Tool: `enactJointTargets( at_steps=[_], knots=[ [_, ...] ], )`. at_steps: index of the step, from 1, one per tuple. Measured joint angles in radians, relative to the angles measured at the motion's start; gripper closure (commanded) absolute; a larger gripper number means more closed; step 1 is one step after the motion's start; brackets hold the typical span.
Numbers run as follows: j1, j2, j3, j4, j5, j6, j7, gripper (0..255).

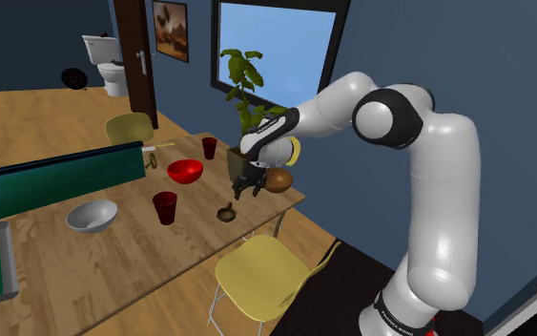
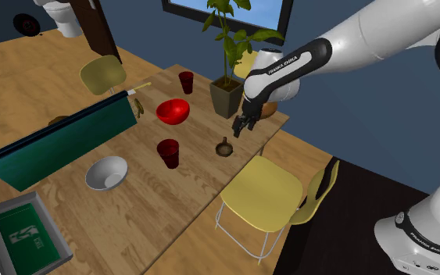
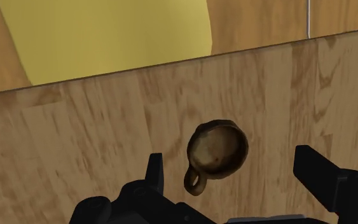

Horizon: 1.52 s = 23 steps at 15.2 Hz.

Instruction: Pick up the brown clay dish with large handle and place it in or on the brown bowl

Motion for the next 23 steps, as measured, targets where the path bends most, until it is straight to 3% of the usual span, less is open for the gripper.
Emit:
enactJointTargets(
  at_steps=[8,21,22,23],
  knots=[
    [-0.055,0.282,0.041,0.250,0.072,0.020,-0.027,0],
    [-0.054,0.376,0.061,0.303,0.089,0.065,-0.032,0],
    [-0.054,0.376,0.061,0.303,0.089,0.065,-0.032,255],
    [-0.054,0.376,0.061,0.303,0.089,0.065,-0.032,255]
  ],
)
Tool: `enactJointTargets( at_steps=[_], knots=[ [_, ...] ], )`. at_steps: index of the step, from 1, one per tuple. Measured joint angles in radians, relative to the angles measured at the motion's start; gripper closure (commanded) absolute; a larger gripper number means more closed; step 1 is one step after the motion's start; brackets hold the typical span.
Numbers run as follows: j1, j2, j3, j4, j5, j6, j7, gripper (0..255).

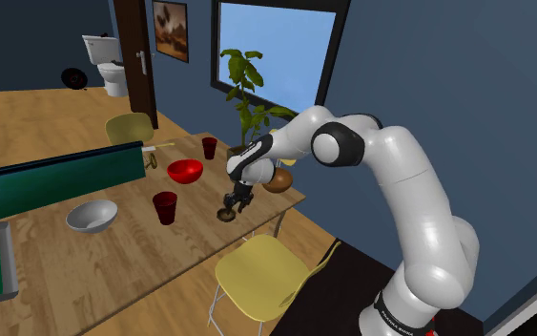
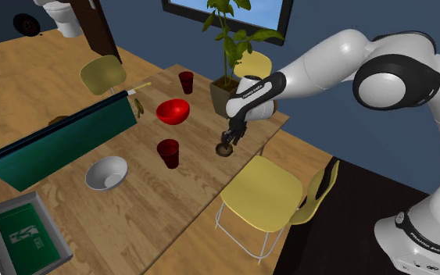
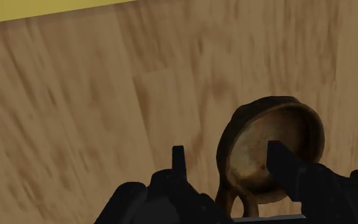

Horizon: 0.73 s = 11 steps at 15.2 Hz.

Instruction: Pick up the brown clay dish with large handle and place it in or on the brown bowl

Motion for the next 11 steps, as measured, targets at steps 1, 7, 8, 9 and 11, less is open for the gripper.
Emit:
enactJointTargets(
  at_steps=[1,7,8,9,11],
  knots=[
    [0.000,0.000,0.000,0.000,0.000,0.000,0.000,255],
    [0.000,0.000,0.000,0.000,0.000,0.000,0.000,255],
    [0.000,0.000,0.000,0.000,0.000,0.000,0.000,255],
    [0.000,0.000,0.000,0.000,0.000,0.000,0.000,255],
    [0.001,-0.013,-0.003,-0.005,-0.003,-0.008,0.003,255]
  ],
)
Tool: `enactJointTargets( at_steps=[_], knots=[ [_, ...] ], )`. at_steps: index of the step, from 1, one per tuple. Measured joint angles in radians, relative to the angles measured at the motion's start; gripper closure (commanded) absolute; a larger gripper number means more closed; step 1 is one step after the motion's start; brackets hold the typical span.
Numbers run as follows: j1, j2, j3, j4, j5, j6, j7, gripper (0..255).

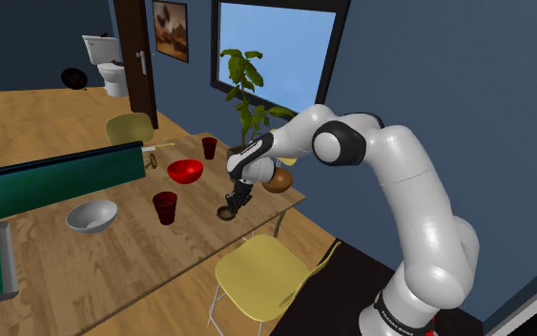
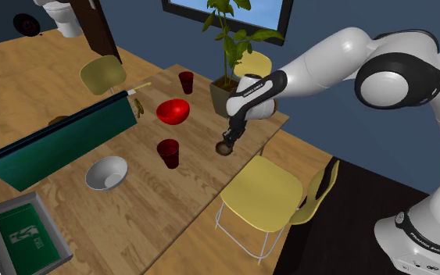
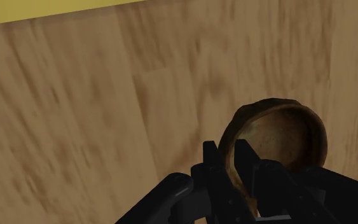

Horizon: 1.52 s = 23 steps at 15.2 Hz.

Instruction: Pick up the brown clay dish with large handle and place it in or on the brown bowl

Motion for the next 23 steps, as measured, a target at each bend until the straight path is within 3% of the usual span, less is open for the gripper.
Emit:
enactJointTargets(
  at_steps=[23],
  knots=[
    [0.033,-0.227,-0.053,-0.045,-0.070,-0.175,0.089,255]
  ],
)
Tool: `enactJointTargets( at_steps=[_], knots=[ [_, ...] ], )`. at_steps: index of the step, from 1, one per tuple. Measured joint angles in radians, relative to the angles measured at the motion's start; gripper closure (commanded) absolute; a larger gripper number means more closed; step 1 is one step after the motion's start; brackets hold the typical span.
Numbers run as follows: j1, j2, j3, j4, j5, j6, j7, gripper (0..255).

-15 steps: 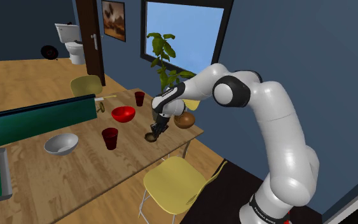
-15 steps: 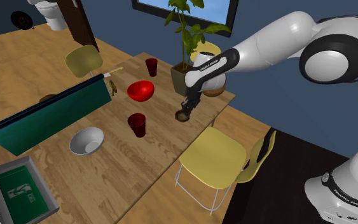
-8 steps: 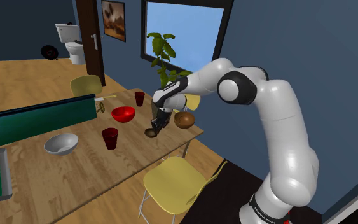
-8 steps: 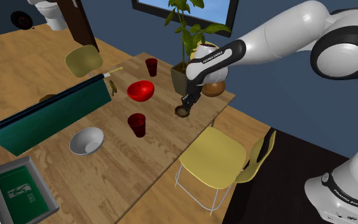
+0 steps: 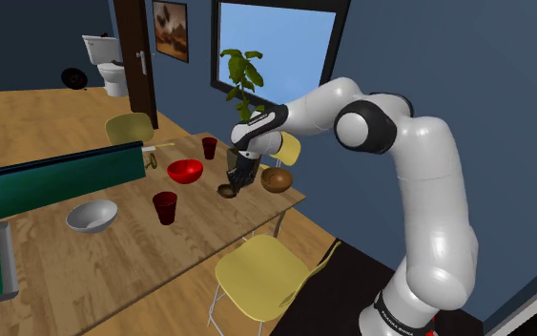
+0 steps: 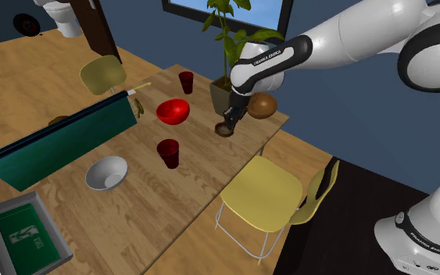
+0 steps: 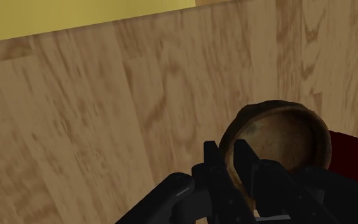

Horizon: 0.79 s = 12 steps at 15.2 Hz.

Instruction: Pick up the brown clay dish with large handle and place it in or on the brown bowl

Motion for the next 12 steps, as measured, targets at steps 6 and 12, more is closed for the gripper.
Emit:
enactJointTargets(
  at_steps=[6,12],
  knots=[
    [0.004,-0.044,-0.011,0.014,-0.020,-0.055,0.023,255],
    [-0.044,-0.046,-0.029,0.050,-0.023,-0.110,-0.023,255]
  ],
)
